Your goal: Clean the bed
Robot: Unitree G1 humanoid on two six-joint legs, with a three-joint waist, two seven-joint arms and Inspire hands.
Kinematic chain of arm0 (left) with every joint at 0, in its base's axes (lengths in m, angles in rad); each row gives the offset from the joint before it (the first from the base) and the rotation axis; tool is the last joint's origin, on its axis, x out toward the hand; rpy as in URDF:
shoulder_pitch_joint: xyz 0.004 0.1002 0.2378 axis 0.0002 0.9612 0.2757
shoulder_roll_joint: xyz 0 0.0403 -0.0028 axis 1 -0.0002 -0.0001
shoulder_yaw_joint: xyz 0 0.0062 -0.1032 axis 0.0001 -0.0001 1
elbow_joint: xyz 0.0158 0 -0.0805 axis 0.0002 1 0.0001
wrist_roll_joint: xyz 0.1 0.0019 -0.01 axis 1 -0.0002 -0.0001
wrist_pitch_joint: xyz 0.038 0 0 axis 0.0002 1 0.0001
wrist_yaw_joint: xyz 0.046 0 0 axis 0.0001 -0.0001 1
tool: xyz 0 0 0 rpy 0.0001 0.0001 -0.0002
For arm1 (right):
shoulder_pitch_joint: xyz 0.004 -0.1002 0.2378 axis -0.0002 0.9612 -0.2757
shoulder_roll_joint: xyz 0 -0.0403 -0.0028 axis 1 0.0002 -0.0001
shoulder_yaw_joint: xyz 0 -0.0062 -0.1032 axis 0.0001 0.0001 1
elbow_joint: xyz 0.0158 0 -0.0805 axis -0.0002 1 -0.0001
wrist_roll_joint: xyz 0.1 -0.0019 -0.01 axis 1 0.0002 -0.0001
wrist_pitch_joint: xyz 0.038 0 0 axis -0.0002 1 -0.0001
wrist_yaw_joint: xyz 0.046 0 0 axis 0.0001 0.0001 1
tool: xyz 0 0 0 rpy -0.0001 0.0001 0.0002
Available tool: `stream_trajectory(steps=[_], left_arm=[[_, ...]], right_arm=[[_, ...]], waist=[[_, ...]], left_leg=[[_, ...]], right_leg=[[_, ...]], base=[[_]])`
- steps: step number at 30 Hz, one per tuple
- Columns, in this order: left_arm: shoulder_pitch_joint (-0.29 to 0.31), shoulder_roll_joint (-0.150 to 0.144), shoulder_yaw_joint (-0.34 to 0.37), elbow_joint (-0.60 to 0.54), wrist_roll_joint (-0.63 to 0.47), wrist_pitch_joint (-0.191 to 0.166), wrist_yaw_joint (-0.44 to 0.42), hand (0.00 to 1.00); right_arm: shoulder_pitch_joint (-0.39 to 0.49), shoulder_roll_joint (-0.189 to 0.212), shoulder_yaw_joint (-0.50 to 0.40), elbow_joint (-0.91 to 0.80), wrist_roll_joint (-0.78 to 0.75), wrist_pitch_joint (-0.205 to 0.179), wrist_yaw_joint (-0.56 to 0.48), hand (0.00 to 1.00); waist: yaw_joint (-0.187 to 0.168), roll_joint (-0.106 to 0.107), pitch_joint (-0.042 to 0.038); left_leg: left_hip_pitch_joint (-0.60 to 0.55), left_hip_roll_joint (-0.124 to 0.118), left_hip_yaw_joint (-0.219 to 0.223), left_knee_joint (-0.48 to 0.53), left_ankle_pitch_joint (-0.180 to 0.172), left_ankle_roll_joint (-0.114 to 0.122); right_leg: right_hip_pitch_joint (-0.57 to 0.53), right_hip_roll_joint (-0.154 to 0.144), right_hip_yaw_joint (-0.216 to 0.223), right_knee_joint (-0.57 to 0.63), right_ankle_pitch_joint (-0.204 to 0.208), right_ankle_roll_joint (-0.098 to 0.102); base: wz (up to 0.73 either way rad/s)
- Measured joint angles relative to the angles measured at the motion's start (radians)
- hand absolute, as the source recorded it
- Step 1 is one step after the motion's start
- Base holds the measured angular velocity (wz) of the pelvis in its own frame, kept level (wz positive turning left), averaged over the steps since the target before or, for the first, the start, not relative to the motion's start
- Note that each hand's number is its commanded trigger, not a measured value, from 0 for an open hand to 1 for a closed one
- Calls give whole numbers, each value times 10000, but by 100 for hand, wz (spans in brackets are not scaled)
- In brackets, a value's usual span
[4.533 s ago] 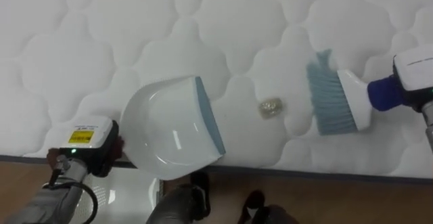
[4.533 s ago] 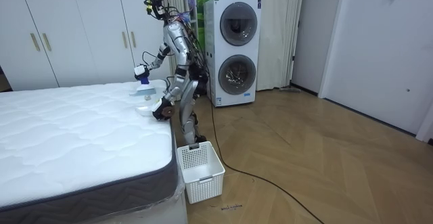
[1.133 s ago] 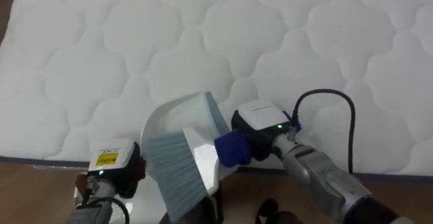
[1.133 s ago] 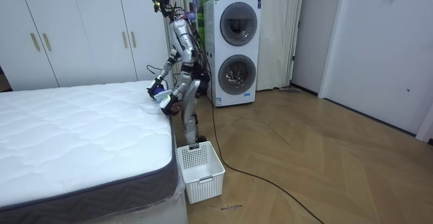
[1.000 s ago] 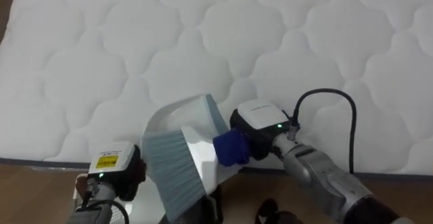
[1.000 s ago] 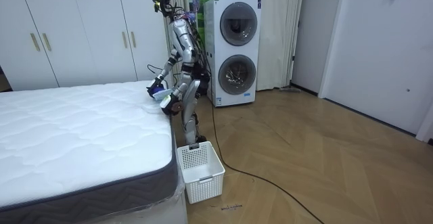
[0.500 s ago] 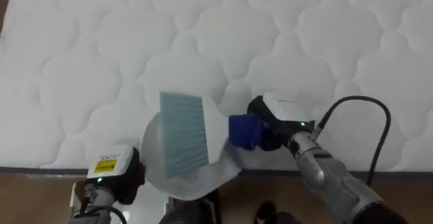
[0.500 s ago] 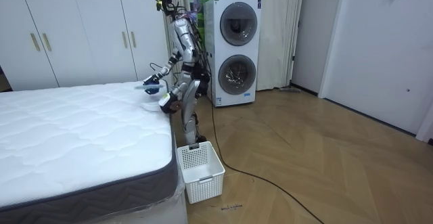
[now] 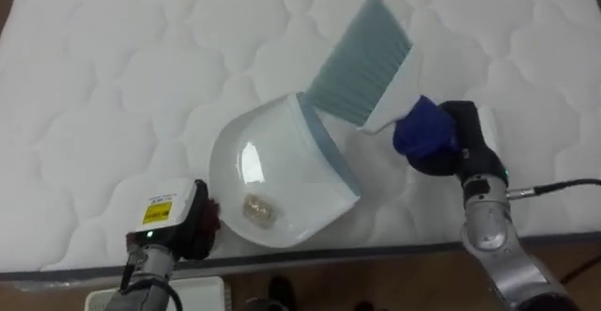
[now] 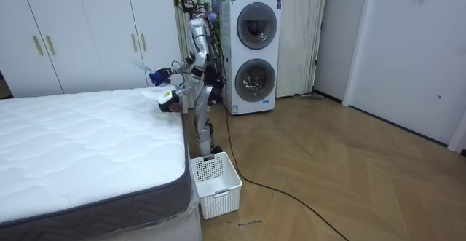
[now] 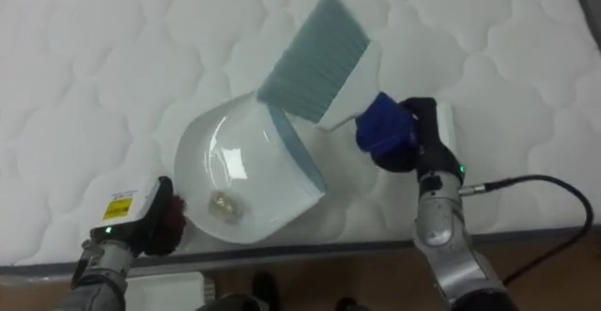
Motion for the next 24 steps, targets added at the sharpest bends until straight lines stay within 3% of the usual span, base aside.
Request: stream_trajectory(steps=[3, 5, 9, 15, 24], left_arm=[[248, -7, 20, -104, 0, -4, 0, 100], [457, -23, 63, -262, 2, -6, 0, 100], [890, -88, 740, -793, 86, -33, -2, 100], [1434, -120, 1120, -1750, 87, -31, 193, 100], [1576, -156, 1487, -1910, 90, -34, 199, 100]], right_arm=[[202, -4, -195, 121, 944, -14, -168, 0], [328, -2, -445, 291, 1429, -17, -131, 0], [392, 22, -887, 305, 2195, -18, -138, 0], [503, 24, -937, -117, 2842, -3, -212, 0], [528, 234, -935, -624, 3053, -215, -230, 0]], waist=[[-36, -16, -16], [22, -4, -71], [125, 45, -136], [264, 130, -231], [458, 230, -317]], left_leg=[[620, -11, -59, -336, -24, -42], [987, -8, -9, -617, -17, -68], [1443, -8, 150, -986, 1, -93], [2213, -123, 155, -1401, -32, -194], [3129, -127, -156, -1643, -129, -414]], right_leg=[[759, 151, -66, -609, 151, 74], [1101, 253, -50, -1069, 306, 112], [1564, 391, 62, -1704, 603, 142], [2313, 463, 79, -1991, 631, 192], [3555, 671, -231, -2735, 647, 190]], base=[[1], [-14], [-14], [-1], [8]])
